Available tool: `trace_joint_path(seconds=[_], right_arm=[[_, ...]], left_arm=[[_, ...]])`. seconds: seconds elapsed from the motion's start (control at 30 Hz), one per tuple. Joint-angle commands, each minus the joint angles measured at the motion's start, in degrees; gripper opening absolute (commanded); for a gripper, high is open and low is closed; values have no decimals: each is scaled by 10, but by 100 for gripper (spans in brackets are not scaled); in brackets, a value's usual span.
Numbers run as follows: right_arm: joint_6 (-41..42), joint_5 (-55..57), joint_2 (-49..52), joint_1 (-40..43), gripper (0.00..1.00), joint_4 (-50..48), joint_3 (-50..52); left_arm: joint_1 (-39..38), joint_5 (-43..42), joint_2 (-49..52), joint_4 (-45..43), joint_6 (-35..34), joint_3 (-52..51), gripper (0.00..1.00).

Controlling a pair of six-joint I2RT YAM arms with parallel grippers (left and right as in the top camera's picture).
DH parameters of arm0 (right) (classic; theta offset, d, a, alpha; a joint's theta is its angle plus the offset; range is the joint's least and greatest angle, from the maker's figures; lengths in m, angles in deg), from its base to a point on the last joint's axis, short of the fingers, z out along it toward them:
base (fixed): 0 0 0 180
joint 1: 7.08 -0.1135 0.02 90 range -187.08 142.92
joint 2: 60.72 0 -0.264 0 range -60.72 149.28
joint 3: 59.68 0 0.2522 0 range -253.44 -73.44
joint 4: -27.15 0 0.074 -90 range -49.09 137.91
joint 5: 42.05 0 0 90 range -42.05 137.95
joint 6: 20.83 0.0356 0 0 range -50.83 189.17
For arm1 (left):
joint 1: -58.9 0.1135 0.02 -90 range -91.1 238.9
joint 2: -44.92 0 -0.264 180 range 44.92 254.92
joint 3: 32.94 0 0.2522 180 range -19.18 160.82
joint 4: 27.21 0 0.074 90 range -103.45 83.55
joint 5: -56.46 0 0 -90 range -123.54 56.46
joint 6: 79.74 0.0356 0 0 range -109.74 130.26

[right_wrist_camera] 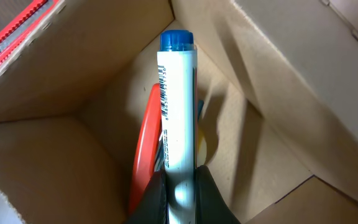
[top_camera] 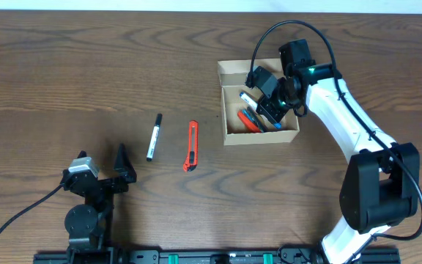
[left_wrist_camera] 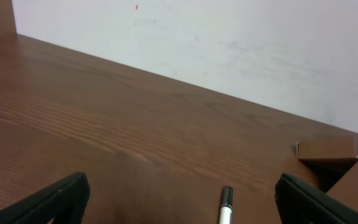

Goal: Pack container
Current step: 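Lower the blue marker into the box and open the right gripper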

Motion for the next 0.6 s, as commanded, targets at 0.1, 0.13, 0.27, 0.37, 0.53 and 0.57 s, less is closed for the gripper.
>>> trace_joint_path(seconds=[0.1,0.13,0.27,0.37,0.53,0.57], right_arm=[[6,-5,28,2,1,2,2],[6,-5,37,2,1,3,2],[8,-6,64,1,1,8,2],[8,-7,79,1,1,7,2],[8,-7,82,1,1,-1,2],[8,-7,82,1,1,-2,2]], left_arm=[[1,15,-3,24,12,-11,95],[1,15,-3,24,12,-11,95],[1,15,-3,24,12,-11,95],[1,15,-3,24,12,-11,95],[1,15,-3,24,12,-11,95],[1,15,-3,24,12,-11,95]])
